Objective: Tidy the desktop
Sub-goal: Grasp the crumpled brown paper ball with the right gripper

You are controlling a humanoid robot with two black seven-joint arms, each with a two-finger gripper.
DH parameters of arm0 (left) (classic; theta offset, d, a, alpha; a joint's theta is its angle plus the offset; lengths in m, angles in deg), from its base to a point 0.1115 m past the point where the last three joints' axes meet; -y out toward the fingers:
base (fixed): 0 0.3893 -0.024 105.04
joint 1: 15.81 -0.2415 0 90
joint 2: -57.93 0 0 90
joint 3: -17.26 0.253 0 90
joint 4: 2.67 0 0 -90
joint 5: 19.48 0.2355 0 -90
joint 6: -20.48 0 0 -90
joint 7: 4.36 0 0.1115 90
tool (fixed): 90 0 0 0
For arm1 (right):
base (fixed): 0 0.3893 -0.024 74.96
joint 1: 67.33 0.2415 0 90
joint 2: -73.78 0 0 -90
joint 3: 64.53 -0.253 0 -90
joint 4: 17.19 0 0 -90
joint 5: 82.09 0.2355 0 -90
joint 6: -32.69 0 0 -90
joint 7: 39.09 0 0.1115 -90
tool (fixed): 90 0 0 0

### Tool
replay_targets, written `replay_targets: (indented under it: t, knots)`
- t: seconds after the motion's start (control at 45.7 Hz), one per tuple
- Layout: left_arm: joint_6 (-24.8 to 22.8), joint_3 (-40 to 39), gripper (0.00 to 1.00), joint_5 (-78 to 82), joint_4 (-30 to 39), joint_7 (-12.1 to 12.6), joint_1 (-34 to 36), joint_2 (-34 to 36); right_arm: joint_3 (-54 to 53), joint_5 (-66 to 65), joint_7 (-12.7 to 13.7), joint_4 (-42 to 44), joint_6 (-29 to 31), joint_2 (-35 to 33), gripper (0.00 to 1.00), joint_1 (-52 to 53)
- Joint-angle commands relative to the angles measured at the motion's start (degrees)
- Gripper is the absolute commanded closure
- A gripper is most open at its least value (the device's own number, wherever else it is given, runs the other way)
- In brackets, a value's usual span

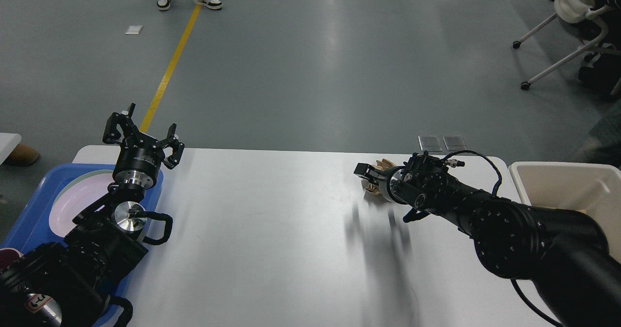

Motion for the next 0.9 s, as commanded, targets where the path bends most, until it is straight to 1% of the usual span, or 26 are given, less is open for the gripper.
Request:
replay_targets:
  t: [0.0, 0.066, 0.197, 0.262, 0.328, 0.372, 0.612, 0.744, 0.875]
  knots:
    - [0.0, 0.0, 0.03, 0.0, 0.0, 0.0, 0.0, 0.0, 0.0, 0.0, 0.0, 0.7, -3.3, 0.0, 0.00, -1.5]
    - [0.0, 0.0, 0.04, 0.0, 0.0, 0.0, 0.0, 0.0, 0.0, 0.0, 0.0, 0.7, -4.9, 0.0, 0.00, -2.2]
    - [0.0, 0.0, 0.03, 0.0, 0.0, 0.0, 0.0, 0.0, -0.4, 0.3, -0.1, 0.7, -6.2, 0.0, 0.01, -3.1]
    - [0.0, 0.0, 0.03, 0.0, 0.0, 0.0, 0.0, 0.0, -0.5, 0.5, -0.3, 0.6, -7.6, 0.0, 0.06, -3.6]
    - [0.0, 0.0, 0.03, 0.0, 0.0, 0.0, 0.0, 0.0, -0.5, 0.5, -0.4, 0.5, -10.2, 0.0, 0.16, -4.3]
    - [0.0, 0.0, 0.03, 0.0, 0.0, 0.0, 0.0, 0.0, -0.5, 0.4, -0.6, 0.4, -11.6, 0.0, 0.21, -4.5]
    - [0.0, 0.0, 0.03, 0.0, 0.0, 0.0, 0.0, 0.0, -0.5, 0.3, -0.8, 0.5, -12.1, -0.1, 0.22, -4.5]
    - [0.0, 0.0, 0.03, 0.0, 0.0, 0.0, 0.0, 0.0, -0.6, 0.3, -1.4, 0.3, -12.1, -0.1, 0.40, -4.6]
    - [0.0, 0.0, 0.03, 0.0, 0.0, 0.0, 0.0, 0.0, -0.6, 0.3, -2.0, 0.0, -12.1, -0.1, 0.45, -4.8]
